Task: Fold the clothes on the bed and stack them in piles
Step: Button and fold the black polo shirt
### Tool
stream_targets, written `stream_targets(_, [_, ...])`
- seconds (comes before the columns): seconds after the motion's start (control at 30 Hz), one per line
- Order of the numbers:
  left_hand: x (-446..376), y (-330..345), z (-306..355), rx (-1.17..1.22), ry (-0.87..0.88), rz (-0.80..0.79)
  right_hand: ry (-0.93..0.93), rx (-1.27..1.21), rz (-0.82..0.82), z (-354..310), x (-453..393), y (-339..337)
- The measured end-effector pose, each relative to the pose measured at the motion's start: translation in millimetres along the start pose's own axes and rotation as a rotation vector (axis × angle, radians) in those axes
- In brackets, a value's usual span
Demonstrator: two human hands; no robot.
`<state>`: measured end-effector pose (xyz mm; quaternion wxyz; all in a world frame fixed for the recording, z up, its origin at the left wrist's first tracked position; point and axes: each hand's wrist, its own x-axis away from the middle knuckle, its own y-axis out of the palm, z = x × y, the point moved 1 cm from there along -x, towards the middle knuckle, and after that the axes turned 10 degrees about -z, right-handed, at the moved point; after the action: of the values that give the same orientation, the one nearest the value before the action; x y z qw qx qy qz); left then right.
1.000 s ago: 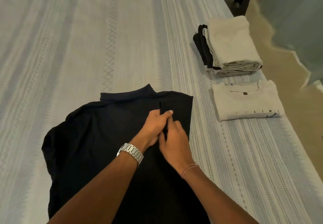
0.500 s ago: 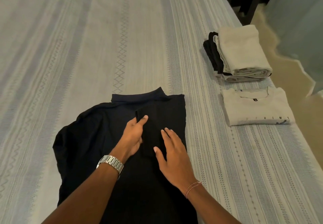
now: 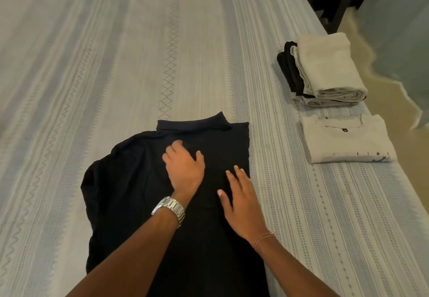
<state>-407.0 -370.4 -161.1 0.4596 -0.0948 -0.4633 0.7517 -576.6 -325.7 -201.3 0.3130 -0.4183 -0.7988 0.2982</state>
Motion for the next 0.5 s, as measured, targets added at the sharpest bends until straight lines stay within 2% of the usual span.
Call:
stream_targets(0.07, [-4, 4, 28, -0.213, 0.218, 0.017, 0.074, -0.09, 0.182, 8, -4, -9])
stream_targets(0.13, [-16, 15, 56, -0.245, 0.384, -0.146, 0.184, -0.223, 0.281, 18, -12, -20])
stream_targets(0.2, [-31, 31, 79, -0.21, 0.486, -0.334, 0.333, -0.429, 0.204, 24, -23, -34])
stream_targets(0.3, [-55, 50, 104, -0.285, 0.526, -0.493, 0.5, -0.607, 0.061, 36, -40, -47])
stream_targets(0.4, [-75, 62, 116, -0.346, 0.472, -0.533, 0.576, -0.715, -0.039, 45, -51, -55])
stream_targets(0.5, [-88, 66, 121, -0.335, 0.419, -0.526, 0.593, -0.703, -0.074, 51, -56, -57])
